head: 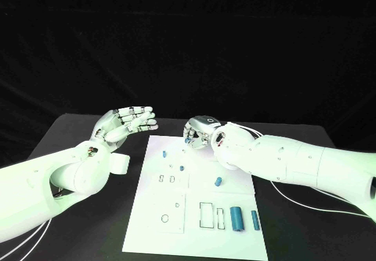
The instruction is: Assemble the parts on the task board
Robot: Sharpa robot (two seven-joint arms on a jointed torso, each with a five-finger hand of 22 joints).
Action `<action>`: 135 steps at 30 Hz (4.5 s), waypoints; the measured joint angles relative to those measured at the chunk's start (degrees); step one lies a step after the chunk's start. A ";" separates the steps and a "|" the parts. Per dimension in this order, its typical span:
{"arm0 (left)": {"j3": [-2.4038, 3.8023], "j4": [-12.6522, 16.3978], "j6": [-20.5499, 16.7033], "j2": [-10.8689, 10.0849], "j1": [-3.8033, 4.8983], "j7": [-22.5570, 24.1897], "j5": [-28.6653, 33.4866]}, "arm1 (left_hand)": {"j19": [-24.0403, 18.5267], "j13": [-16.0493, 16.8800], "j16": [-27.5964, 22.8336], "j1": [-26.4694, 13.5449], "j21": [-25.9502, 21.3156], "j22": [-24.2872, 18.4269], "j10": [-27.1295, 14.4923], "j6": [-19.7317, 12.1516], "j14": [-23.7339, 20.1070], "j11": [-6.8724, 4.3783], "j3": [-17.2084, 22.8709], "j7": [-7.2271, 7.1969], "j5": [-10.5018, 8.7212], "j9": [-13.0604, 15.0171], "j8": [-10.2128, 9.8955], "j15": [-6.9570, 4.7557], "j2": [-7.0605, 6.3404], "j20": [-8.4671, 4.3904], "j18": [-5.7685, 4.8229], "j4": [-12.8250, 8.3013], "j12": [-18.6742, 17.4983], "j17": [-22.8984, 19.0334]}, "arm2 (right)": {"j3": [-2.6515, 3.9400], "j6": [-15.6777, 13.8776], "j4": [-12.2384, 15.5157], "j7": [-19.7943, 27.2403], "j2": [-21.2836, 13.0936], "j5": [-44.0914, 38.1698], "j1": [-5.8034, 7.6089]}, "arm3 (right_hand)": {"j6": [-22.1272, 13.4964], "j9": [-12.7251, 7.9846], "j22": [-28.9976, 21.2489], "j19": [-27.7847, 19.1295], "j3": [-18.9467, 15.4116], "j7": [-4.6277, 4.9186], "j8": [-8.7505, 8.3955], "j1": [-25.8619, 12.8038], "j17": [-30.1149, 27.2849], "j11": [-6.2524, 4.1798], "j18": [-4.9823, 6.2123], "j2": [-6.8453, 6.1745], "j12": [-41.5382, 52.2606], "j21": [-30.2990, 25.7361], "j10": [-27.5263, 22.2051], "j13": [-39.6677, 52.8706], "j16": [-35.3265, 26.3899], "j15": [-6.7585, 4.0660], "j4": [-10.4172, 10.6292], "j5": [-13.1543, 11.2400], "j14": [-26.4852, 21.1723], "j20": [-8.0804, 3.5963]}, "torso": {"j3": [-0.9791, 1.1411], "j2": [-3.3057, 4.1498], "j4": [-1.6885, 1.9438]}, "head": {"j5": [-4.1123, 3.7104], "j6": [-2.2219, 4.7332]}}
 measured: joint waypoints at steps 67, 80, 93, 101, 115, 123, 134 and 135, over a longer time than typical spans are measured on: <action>-0.07 -2.03 0.33 0.27 -0.02 -0.20 0.05 | 0.00 0.00 0.00 0.00 0.00 0.00 -0.12 0.00 0.00 0.12 0.00 0.00 0.00 0.00 0.00 0.00 0.00 0.00 0.00 0.00 -0.23 0.15 | 0.97 -0.09 17.63 -1.34 -21.34 12.40 2.72 | -9.36 1.90 -1.80 -1.40 -11.82 0.50 -6.16 -1.31 -0.25 -1.87 0.15 -6.31 22.05 -3.01 1.60 13.90 2.13 0.18 4.13 5.80 -0.20 0.20 | 0.36 -1.01 -0.94 | -0.59 0.38; -0.12 -2.08 0.59 0.37 -0.03 -0.20 0.07 | 0.00 0.00 0.00 0.00 0.00 0.00 -0.21 0.00 0.00 0.21 0.00 0.00 0.00 0.00 0.00 0.00 0.00 0.00 0.00 0.00 -0.22 0.21 | 0.83 6.26 13.27 -3.21 -20.79 16.95 2.19 | -13.59 4.83 4.55 2.21 -20.66 1.74 -2.20 1.13 14.06 -0.61 -0.93 -4.43 69.05 0.31 6.15 62.67 13.34 1.14 9.89 7.57 -0.11 1.53 | 0.54 -1.03 -0.96 | -0.96 0.27; -0.14 -1.92 0.69 0.08 -0.04 -0.20 0.09 | 0.00 0.00 0.00 0.00 0.00 -0.05 -0.21 0.00 0.00 0.20 -0.17 0.00 0.00 0.00 0.00 0.00 0.00 0.00 0.00 0.17 -0.22 0.28 | 0.74 9.73 11.57 -5.51 -19.43 16.81 1.09 | -14.68 4.91 4.98 4.42 -23.97 2.42 -1.80 2.41 14.05 -0.02 -1.79 -3.61 74.68 2.84 10.28 67.66 14.77 1.56 12.07 7.67 -0.10 2.15 | 0.54 -0.87 -0.85 | -1.08 -0.07; -0.14 -1.89 0.73 -0.02 -0.04 -0.24 0.10 | 0.00 0.01 0.00 0.00 0.00 -0.05 -0.20 0.00 0.00 0.20 -0.17 0.00 0.00 0.00 0.00 0.00 0.00 0.00 0.00 0.17 -0.22 0.28 | 0.74 9.88 11.10 -6.43 -18.83 16.69 0.81 | -14.49 5.04 4.98 4.61 -24.12 2.23 -1.53 3.01 14.04 0.01 -1.78 -3.00 75.09 2.84 10.63 67.66 14.87 1.55 12.22 8.13 -0.10 1.95 | 0.55 -0.90 -0.85 | -1.01 -0.20; -0.14 -1.90 0.83 -0.11 -0.03 -0.29 0.11 | 0.00 0.00 0.00 0.00 0.00 -0.05 -0.21 -0.21 0.00 0.20 -0.17 0.21 0.00 0.00 0.00 0.00 0.00 0.00 0.00 0.17 -0.44 0.35 | 0.75 9.71 10.02 -6.98 -18.07 16.29 0.26 | -14.12 5.19 4.97 5.06 -22.57 1.87 -0.85 3.87 14.03 -0.19 -1.78 -2.15 75.44 3.56 10.84 67.65 15.09 1.55 12.62 8.79 -0.10 1.92 | 0.54 -0.90 -0.82 | -0.85 -0.40; -0.14 -1.90 0.87 -0.18 -0.03 -0.32 0.11 | 0.00 0.00 0.00 0.00 0.00 -0.05 -0.20 -0.21 0.00 0.20 -0.17 0.21 0.00 0.00 0.00 0.00 0.00 0.00 0.00 0.17 -0.44 0.34 | 0.85 9.55 9.65 -6.98 -17.84 15.61 0.10 | -13.16 4.80 4.96 5.10 -19.61 1.77 -0.65 4.84 14.03 -0.30 -1.78 -2.57 75.60 3.56 11.35 67.64 15.09 1.55 12.39 8.11 -0.10 1.97 | 0.54 -0.92 -0.81 | -0.77 -0.58; -0.14 -1.99 1.15 -0.11 -0.04 -0.36 0.15 | 0.00 0.00 0.00 0.00 0.00 -0.05 -0.20 -0.21 0.00 0.20 -0.16 0.21 0.00 0.00 0.00 0.00 0.00 0.00 0.00 0.17 -0.44 0.40 | 0.94 8.73 9.84 -7.09 -17.70 12.66 -0.26 | -10.24 4.12 4.95 5.87 -12.68 1.27 -0.10 4.95 14.02 -0.82 -1.77 -3.20 76.42 4.19 12.50 67.63 15.08 1.55 11.93 7.42 -0.10 1.51 | 0.53 -0.94 -0.82 | -0.52 -0.85; -0.14 -2.00 1.18 -0.10 -0.04 -0.36 0.16 | 0.00 0.00 0.00 0.00 0.00 -0.05 -0.20 -0.21 0.00 0.20 -0.16 0.21 0.00 0.00 0.00 0.00 0.00 0.00 0.00 0.16 -0.44 0.40 | 0.94 8.63 9.89 -7.12 -17.71 12.37 -0.29 | -10.04 4.06 4.95 5.87 -12.28 1.15 -0.20 4.89 14.02 -0.96 -1.78 -3.26 76.63 4.27 12.63 67.63 15.09 1.55 11.82 7.41 -0.10 1.51 | 0.52 -0.94 -0.82 | -0.52 -0.84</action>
